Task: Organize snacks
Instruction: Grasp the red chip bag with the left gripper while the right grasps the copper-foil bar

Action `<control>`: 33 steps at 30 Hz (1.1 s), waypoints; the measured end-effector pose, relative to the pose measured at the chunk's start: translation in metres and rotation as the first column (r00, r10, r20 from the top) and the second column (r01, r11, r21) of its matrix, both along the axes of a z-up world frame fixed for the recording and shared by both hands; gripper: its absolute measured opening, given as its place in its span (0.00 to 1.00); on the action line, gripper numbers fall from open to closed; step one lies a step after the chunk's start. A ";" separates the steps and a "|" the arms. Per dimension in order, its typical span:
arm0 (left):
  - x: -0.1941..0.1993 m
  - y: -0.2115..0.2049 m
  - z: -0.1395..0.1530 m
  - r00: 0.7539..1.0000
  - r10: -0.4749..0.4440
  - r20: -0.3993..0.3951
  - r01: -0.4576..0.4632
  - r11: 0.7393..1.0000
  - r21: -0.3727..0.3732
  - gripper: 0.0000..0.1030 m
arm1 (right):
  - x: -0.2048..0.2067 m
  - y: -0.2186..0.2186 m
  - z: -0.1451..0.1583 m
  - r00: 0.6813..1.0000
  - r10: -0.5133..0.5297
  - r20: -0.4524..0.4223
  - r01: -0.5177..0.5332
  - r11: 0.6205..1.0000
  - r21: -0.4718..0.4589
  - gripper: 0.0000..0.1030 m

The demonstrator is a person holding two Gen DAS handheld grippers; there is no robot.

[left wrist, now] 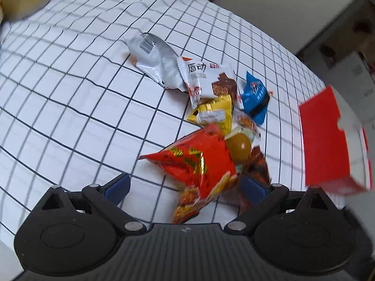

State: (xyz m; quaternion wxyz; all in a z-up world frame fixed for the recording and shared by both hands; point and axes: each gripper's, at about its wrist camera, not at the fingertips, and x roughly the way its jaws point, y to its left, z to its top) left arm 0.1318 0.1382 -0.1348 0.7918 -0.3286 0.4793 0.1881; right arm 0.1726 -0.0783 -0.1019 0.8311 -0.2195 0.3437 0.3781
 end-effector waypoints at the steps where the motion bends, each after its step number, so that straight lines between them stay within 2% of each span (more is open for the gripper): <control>1: 0.004 0.001 -0.001 1.000 0.013 -0.002 -0.013 1.000 -0.009 0.98 | 0.001 0.003 -0.002 1.000 0.008 0.000 -0.008 1.000 -0.007 0.75; 5: 0.017 -0.001 -0.010 0.999 0.040 -0.023 -0.041 0.999 -0.031 0.98 | 0.006 0.016 -0.012 1.000 0.021 -0.016 -0.022 0.999 -0.039 0.71; 20: 0.034 0.004 -0.030 0.991 0.101 -0.087 -0.107 0.992 -0.069 0.97 | 0.021 0.041 -0.041 0.998 0.026 -0.061 -0.032 0.993 -0.110 0.68; 22: 0.034 0.004 -0.030 0.991 0.101 -0.085 -0.107 0.992 -0.067 0.94 | 0.020 0.042 -0.043 0.998 0.025 -0.057 -0.032 0.992 -0.121 0.66; 28: 0.030 0.007 -0.028 0.993 0.101 -0.063 -0.107 0.990 -0.094 0.77 | 0.019 0.042 -0.040 0.999 -0.015 -0.043 0.010 0.993 -0.119 0.52; 33: 0.026 0.004 -0.024 0.996 0.071 -0.057 -0.075 0.995 -0.068 0.72 | 0.017 0.038 -0.036 0.999 -0.043 -0.033 0.039 0.993 -0.109 0.47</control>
